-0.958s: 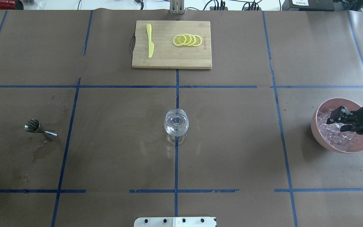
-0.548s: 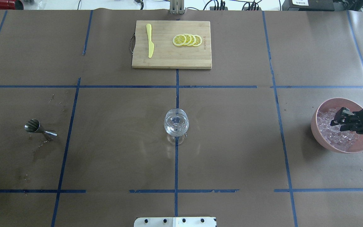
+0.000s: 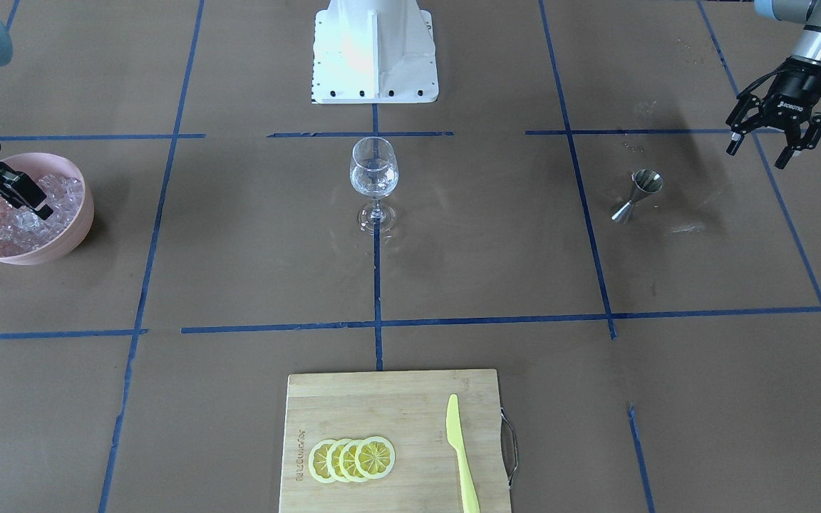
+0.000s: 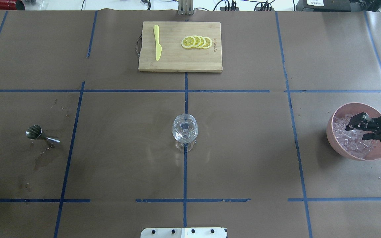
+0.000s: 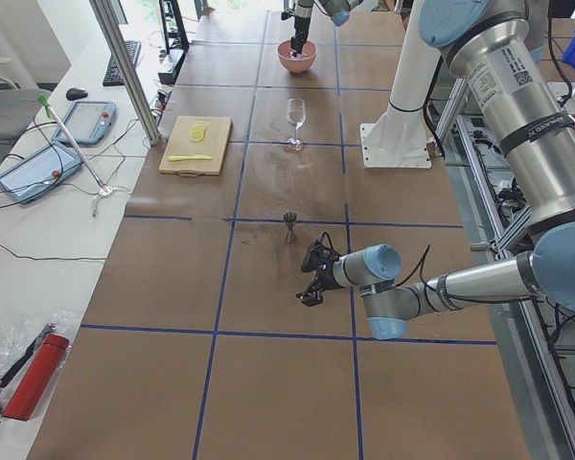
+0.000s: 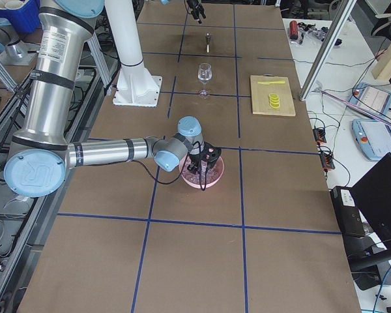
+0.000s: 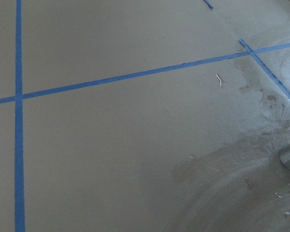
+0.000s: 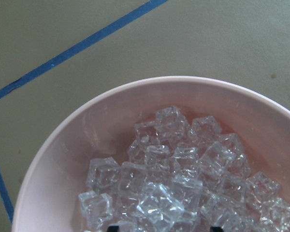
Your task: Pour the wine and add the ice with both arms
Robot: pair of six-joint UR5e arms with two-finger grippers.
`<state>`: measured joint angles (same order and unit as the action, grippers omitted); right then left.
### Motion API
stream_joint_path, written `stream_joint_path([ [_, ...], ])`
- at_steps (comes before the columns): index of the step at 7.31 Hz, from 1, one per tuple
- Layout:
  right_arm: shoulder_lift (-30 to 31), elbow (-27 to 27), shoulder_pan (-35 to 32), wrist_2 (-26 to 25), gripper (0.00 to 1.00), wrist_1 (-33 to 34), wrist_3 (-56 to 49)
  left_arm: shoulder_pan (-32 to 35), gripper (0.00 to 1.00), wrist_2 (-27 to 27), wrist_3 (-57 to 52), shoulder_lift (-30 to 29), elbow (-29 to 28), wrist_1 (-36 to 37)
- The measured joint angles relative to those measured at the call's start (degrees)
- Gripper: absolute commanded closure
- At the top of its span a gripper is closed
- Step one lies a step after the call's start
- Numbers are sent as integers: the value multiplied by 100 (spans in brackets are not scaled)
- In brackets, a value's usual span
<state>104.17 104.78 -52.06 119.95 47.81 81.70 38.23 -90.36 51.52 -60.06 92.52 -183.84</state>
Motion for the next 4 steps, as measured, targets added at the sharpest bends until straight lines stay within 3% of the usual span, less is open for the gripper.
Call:
stream_joint_path([
  [4, -36, -28, -3, -209, 29, 38, -37, 0, 0, 0, 137, -14, 1, -16],
])
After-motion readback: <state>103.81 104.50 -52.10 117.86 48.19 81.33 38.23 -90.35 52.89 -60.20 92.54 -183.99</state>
